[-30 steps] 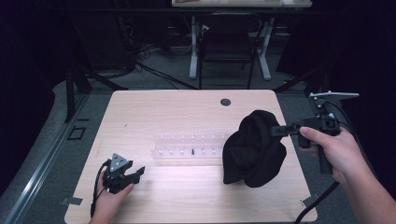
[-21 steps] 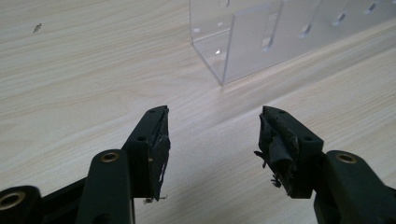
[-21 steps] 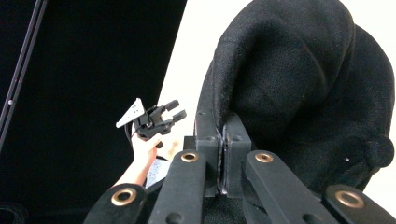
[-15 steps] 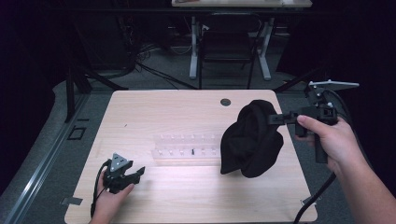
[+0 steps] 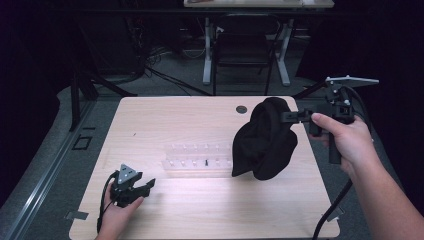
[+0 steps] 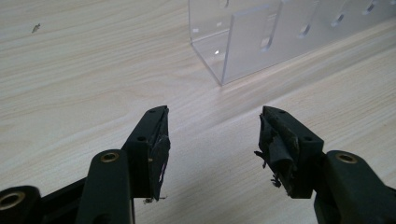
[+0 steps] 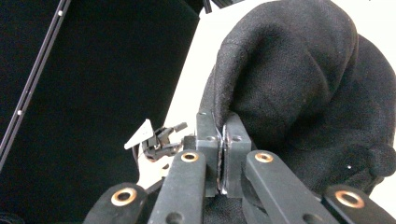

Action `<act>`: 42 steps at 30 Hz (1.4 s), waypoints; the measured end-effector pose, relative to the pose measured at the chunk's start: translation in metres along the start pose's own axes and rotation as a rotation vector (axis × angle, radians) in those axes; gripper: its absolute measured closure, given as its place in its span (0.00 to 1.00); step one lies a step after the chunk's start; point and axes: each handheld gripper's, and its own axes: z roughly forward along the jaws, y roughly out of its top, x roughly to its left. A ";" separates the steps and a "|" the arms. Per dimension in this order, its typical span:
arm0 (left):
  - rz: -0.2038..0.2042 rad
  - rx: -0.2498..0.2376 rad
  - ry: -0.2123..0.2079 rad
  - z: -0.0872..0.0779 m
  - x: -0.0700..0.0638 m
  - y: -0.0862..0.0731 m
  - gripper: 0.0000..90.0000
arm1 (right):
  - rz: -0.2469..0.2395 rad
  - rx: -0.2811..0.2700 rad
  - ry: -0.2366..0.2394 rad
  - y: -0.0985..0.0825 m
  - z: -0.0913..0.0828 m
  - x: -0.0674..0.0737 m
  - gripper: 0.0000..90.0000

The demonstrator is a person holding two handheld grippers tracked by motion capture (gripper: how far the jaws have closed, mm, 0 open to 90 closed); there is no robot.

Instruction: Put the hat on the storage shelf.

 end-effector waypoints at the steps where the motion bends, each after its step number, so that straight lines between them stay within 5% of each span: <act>1: -0.001 -0.001 0.000 0.000 0.000 0.000 0.48 | 0.000 0.000 0.000 0.000 0.000 0.000 0.98; 28: 0.002 0.001 -0.001 0.000 0.001 0.000 0.48 | -0.004 -0.045 0.024 0.026 0.035 0.008 0.98; 42: 0.000 -0.001 -0.002 0.000 0.001 0.000 0.48 | -0.022 -0.022 0.043 0.034 0.065 0.013 0.98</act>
